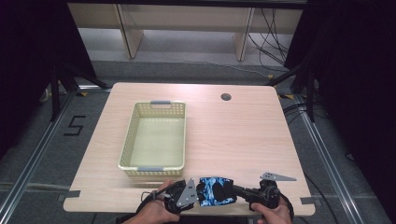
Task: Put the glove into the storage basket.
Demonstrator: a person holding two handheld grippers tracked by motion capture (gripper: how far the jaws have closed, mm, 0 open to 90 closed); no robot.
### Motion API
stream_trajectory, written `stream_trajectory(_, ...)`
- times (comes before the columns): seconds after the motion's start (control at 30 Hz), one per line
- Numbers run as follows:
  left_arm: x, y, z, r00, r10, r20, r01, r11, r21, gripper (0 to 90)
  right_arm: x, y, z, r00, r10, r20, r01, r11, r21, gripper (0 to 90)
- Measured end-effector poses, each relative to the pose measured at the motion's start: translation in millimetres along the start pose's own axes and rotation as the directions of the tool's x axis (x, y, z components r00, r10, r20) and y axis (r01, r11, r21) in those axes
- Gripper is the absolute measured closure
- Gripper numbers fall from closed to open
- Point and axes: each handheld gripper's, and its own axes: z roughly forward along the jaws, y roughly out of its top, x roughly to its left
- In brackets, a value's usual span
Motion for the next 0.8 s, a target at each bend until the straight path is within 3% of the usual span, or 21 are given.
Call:
stream_trajectory(0.03, 2.6, -0.3, -2.5, 1.0000, 0.002, -0.002, -0.002, 1.0000, -0.009, 82.3, 6.8, 1.2, -0.8, 0.9981, 0.062, 0.001, -0.062, 0.998, 0.016, 87.2)
stream_trajectory(0.13, 7.5, 0.3, -9.6, 1.0000, -0.003, -0.007, 0.003, 1.0000, -0.006, 82.3, 11.5, 7.5, 0.4, 1.0000, -0.007, -0.005, 0.007, 1.000, -0.004, 87.2)
stream_trajectory(0.2, 9.8, 2.3, -15.4, 0.9998, -0.002, -0.018, 0.001, 0.9999, -0.017, 82.3, 17.2, 11.8, 1.9, 0.9997, 0.000, -0.024, 0.000, 1.000, -0.012, 87.2)
stream_trajectory(0.23, 11.7, 3.7, -19.8, 0.9998, -0.002, -0.017, 0.002, 0.9998, -0.018, 82.3, 17.2, 15.3, 3.2, 0.9994, -0.036, -0.003, 0.036, 0.999, -0.014, 87.2)
stream_trajectory(0.27, 13.2, 4.9, -23.5, 0.9998, -0.011, -0.019, 0.011, 0.9997, -0.023, 82.3, 25.2, 20.3, 1.8, 0.9994, 0.004, -0.034, -0.004, 1.000, -0.002, 87.2)
stream_trajectory(0.3, 14.8, 6.0, -27.3, 0.9995, -0.018, -0.025, 0.017, 0.9995, -0.026, 82.3, 24.8, 25.0, 2.7, 0.9991, -0.039, -0.014, 0.039, 0.999, -0.011, 87.2)
stream_trajectory(0.47, 26.4, 9.6, -44.6, 0.9987, -0.017, -0.048, 0.016, 0.9993, -0.034, 82.2, 42.2, 48.1, 4.3, 0.9948, -0.089, -0.049, 0.088, 0.996, -0.018, 87.2)
stream_trajectory(0.5, 29.1, 9.6, -47.6, 0.9984, -0.030, -0.049, 0.028, 0.9987, -0.042, 82.2, 46.7, 50.9, 4.8, 0.9965, -0.073, -0.041, 0.073, 0.997, -0.010, 87.3)
stream_trajectory(0.53, 31.0, 9.7, -50.8, 0.9976, -0.050, -0.048, 0.047, 0.9977, -0.049, 82.2, 48.1, 55.2, 7.4, 0.9930, -0.113, -0.037, 0.112, 0.994, -0.020, 87.2)
stream_trajectory(0.57, 34.3, 10.3, -55.0, 0.9975, -0.041, -0.058, 0.038, 0.9983, -0.043, 82.2, 51.3, 59.5, 8.3, 0.9916, -0.124, -0.038, 0.123, 0.992, -0.014, 87.2)
stream_trajectory(0.63, 40.0, 10.9, -63.5, 0.9966, -0.044, -0.070, 0.041, 0.9984, -0.040, 82.1, 59.2, 66.5, 11.0, 0.9926, -0.108, -0.057, 0.107, 0.994, -0.015, 87.2)
stream_trajectory(0.67, 42.9, 11.1, -66.3, 0.9969, -0.033, -0.071, 0.030, 0.9987, -0.040, 82.1, 59.4, 71.3, 15.0, 0.9880, -0.149, -0.042, 0.148, 0.989, -0.025, 87.2)
stream_trajectory(0.7, 45.0, 10.8, -70.7, 0.9951, -0.051, -0.084, 0.048, 0.9980, -0.042, 82.1, 62.1, 73.9, 15.9, 0.9886, -0.142, -0.052, 0.141, 0.990, -0.023, 87.2)
stream_trajectory(0.8, 54.1, 10.0, -81.2, 0.9953, -0.044, -0.086, 0.042, 0.9985, -0.034, 81.9, 70.3, 83.5, 21.6, 0.9865, -0.147, -0.072, 0.146, 0.989, -0.020, 87.2)
